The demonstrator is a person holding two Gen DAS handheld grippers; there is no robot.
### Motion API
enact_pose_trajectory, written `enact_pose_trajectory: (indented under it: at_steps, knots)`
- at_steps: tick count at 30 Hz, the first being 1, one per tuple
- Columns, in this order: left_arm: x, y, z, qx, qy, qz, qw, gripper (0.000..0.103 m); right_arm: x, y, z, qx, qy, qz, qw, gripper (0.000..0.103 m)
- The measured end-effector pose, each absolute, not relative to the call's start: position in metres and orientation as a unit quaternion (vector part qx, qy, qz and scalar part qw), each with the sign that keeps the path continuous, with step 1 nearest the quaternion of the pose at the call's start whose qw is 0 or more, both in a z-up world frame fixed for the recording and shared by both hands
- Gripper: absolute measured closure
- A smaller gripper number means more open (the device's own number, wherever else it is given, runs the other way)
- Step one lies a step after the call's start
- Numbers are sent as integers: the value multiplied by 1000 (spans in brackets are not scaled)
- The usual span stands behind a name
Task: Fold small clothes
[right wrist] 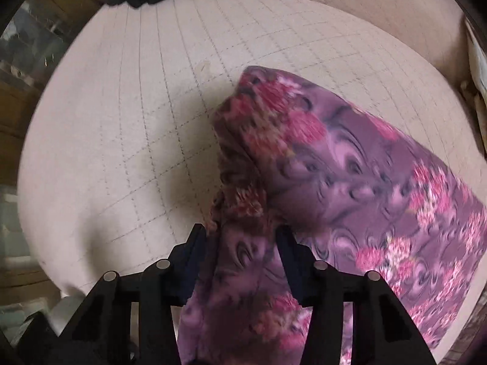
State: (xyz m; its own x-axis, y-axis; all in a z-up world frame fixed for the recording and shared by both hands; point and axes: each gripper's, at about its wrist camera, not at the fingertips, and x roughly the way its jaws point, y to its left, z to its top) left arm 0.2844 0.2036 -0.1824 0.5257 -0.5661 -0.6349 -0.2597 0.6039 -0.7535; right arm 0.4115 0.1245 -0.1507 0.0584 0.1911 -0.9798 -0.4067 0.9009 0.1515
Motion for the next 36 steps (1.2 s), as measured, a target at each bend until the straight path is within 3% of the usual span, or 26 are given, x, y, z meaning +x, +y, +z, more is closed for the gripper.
enact_pose_trajectory:
  at_steps: [5,7,9,19,27,36]
  knots:
    - [287,197,-176,-420,475,-108,765,98,401,138,-160,-132,651,211,717,50]
    - [290,197,-175,-418,476,-105,766,98,400,138,-164,-147,650,202,717,78]
    - [292,195,-174,-418,472,-108,768,98,399,133,-165,-137,650,203,719,89]
    - [269,132,-95,-289,416,-181,843,98,363,34,-82,25,556,265,787,91]
    - [272,5,-34,-154,429,-233,859,98,327,-111,-25,194,462,283,818,91]
    - [331,-128,-74,-92,475,-260,836,98,347,-291,-84,367,446,213,788,91]
